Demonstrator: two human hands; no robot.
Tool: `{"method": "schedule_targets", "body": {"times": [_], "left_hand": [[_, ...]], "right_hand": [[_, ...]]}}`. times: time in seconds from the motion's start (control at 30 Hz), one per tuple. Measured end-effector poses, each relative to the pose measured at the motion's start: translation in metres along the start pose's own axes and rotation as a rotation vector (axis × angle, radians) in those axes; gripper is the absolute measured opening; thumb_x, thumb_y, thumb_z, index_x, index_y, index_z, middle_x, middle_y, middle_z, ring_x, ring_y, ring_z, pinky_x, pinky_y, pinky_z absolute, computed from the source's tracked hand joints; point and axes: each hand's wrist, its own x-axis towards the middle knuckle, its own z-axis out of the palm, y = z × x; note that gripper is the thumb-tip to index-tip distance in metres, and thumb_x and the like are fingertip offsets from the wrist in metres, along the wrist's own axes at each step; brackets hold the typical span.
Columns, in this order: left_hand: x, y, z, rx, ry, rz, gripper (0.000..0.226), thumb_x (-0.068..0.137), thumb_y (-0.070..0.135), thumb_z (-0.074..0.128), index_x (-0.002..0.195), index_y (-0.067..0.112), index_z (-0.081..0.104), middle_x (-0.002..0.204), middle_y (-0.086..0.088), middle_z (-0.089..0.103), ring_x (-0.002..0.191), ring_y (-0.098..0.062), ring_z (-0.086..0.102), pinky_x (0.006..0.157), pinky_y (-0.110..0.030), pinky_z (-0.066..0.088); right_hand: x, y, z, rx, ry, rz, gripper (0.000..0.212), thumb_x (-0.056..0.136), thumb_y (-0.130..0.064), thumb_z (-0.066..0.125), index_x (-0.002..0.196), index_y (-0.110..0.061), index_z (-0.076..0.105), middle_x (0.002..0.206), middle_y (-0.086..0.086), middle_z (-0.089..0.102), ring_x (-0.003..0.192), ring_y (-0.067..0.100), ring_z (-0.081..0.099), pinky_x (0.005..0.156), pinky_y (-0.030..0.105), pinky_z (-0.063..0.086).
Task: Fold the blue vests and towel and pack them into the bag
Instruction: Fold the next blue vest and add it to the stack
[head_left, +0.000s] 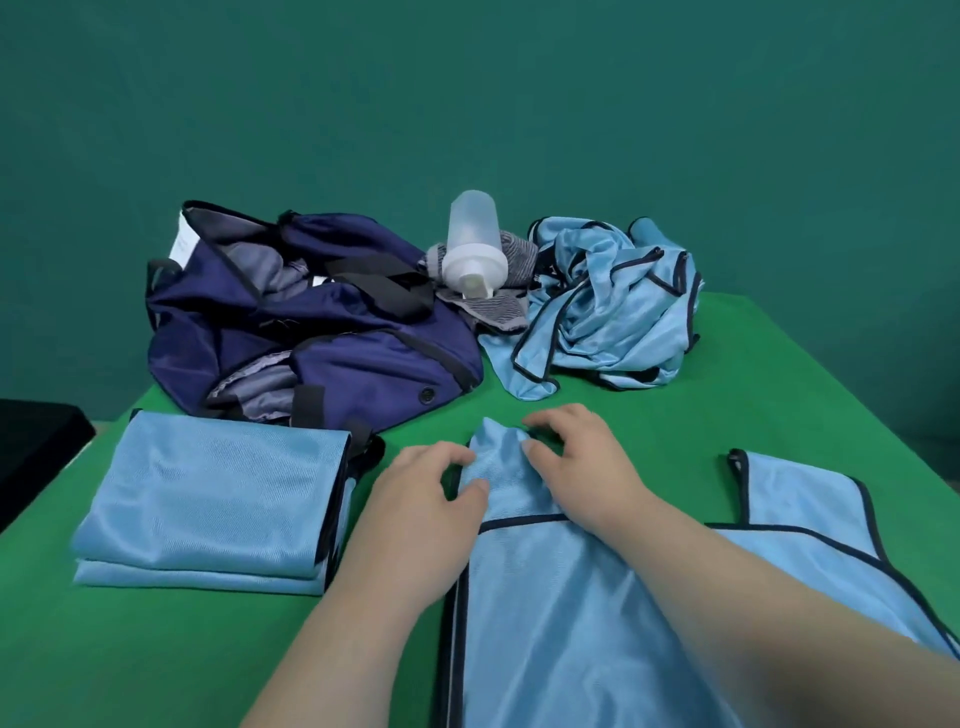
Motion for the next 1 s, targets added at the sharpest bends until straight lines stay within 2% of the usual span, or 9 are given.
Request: {"method": "schedule_targets", "body": {"times": [0.13,0.27,0.4,0.57,0.63,0.7,0.8,0.9,1.0], "left_hand": [[0.012,0.000,0.003,-0.046,-0.065,-0.074,0.026,0.093,0.043,0.058,0.118,0.041,0.063,0.094,0.026,0.048,0.116,-0.010,0.049,0.089,-0.030,0.039],[0.019,-0.002,0.009,-0.171,-0.086,-0.118,0.030,0.088,0.047,0.060,0.117,0.043,0.066,0.100,0.001,0.064,0.091,-0.016,0.057,0.076,-0.031,0.041],[0.020,-0.003,0.013,-0.112,-0.123,-0.115,0.040,0.081,0.057,0.055,0.119,0.048,0.062,0.117,0.016,0.066,0.119,-0.016,0.055,0.107,-0.042,0.040],[0.017,0.003,0.015,-0.110,-0.084,-0.090,0.040,0.082,0.053,0.055,0.119,0.043,0.065,0.122,0.022,0.061,0.122,-0.012,0.052,0.110,-0.043,0.037],[0.016,0.004,0.013,-0.219,-0.028,-0.078,0.037,0.084,0.047,0.059,0.120,0.039,0.066,0.110,0.025,0.060,0.111,-0.005,0.054,0.105,-0.030,0.040],[0.015,0.004,0.011,-0.313,0.025,-0.062,0.031,0.092,0.029,0.065,0.122,0.033,0.066,0.101,0.025,0.055,0.096,0.004,0.053,0.086,-0.011,0.038],[0.016,-0.002,0.011,-0.376,0.064,-0.017,0.031,0.091,0.019,0.067,0.120,0.028,0.068,0.113,0.025,0.059,0.097,0.011,0.056,0.082,-0.001,0.037],[0.017,-0.005,0.013,-0.394,0.027,-0.011,0.037,0.090,0.014,0.068,0.124,0.026,0.067,0.122,0.024,0.059,0.109,0.008,0.057,0.101,-0.018,0.043],[0.017,-0.004,0.015,-0.434,-0.026,-0.044,0.044,0.085,0.023,0.071,0.122,0.044,0.061,0.124,0.015,0.060,0.111,0.000,0.061,0.103,-0.032,0.046]], "right_hand": [[0.003,0.008,0.012,-0.052,0.043,-0.028,0.029,0.096,-0.039,0.057,0.120,-0.025,0.066,0.113,-0.010,0.055,0.114,0.013,0.044,0.105,0.035,0.037],[0.003,0.008,0.014,-0.052,0.069,-0.059,0.010,0.093,-0.035,0.061,0.100,-0.029,0.063,0.101,-0.014,0.052,0.107,0.011,0.043,0.099,0.034,0.039],[0.002,0.008,0.015,-0.006,0.088,-0.073,0.008,0.091,-0.031,0.064,0.087,-0.031,0.056,0.092,-0.020,0.051,0.099,0.009,0.045,0.092,0.034,0.042],[-0.002,0.009,0.015,0.156,0.126,0.020,0.011,0.089,-0.029,0.065,0.086,-0.034,0.056,0.094,-0.014,0.059,0.083,0.005,0.054,0.075,0.030,0.046],[-0.003,0.011,0.016,0.201,0.134,0.043,0.011,0.089,-0.030,0.064,0.086,-0.036,0.055,0.094,-0.012,0.063,0.074,0.008,0.054,0.068,0.029,0.042],[-0.004,0.012,0.016,0.203,0.148,0.040,0.012,0.089,-0.030,0.064,0.086,-0.037,0.055,0.092,-0.014,0.064,0.083,0.012,0.055,0.070,0.029,0.043],[-0.005,0.011,0.016,0.214,0.170,0.048,0.015,0.089,-0.030,0.066,0.087,-0.039,0.054,0.092,-0.016,0.063,0.097,0.014,0.057,0.077,0.033,0.048],[-0.005,0.010,0.015,0.232,0.165,0.054,0.018,0.090,-0.029,0.065,0.089,-0.042,0.054,0.095,-0.015,0.062,0.091,0.010,0.056,0.075,0.028,0.044],[-0.004,0.011,0.015,0.216,0.146,0.039,0.021,0.091,-0.028,0.064,0.090,-0.046,0.052,0.098,-0.014,0.060,0.093,0.009,0.056,0.078,0.029,0.045]]}}
